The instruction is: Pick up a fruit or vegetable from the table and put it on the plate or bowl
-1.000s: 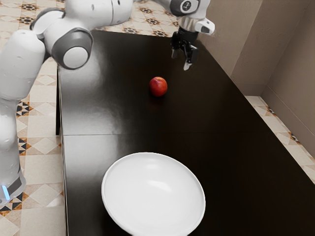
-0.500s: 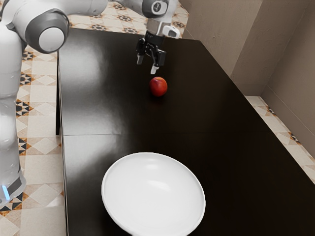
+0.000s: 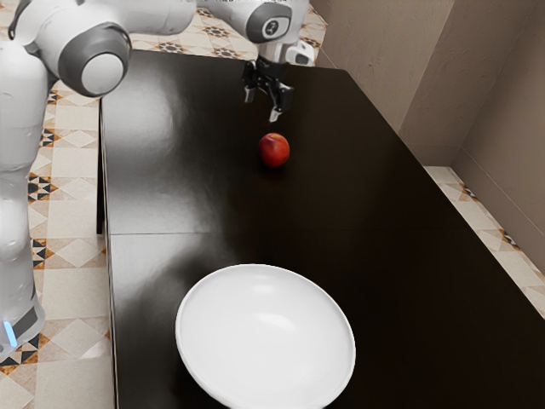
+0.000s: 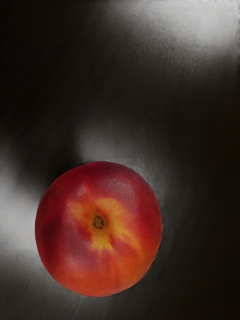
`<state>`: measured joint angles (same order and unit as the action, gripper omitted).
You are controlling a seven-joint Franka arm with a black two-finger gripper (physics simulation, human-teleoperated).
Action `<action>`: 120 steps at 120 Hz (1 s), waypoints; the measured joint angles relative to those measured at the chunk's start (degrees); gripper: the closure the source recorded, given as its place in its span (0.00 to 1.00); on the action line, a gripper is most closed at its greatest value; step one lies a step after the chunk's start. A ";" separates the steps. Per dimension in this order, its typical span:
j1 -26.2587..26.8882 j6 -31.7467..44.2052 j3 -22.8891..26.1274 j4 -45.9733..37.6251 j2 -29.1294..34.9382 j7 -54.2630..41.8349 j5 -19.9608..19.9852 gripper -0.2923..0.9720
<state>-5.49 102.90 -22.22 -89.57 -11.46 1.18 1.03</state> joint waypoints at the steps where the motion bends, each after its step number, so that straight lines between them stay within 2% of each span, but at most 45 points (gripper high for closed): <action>1: 0.00 0.11 0.00 0.00 -0.16 0.06 0.01 0.23; 34: 0.07 3.68 0.31 0.01 -4.75 1.73 1.79 0.23; 88: 0.34 7.49 2.10 0.15 -7.84 3.28 4.63 0.23; 92: 0.37 7.59 2.28 0.13 -8.33 3.36 4.93 0.19; 98: 0.40 7.71 2.43 0.06 -9.03 3.46 5.40 0.23; 120: 0.32 8.11 2.47 -0.62 -10.60 3.74 6.26 0.23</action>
<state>-5.16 111.01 -19.76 -90.20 -22.06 4.93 7.28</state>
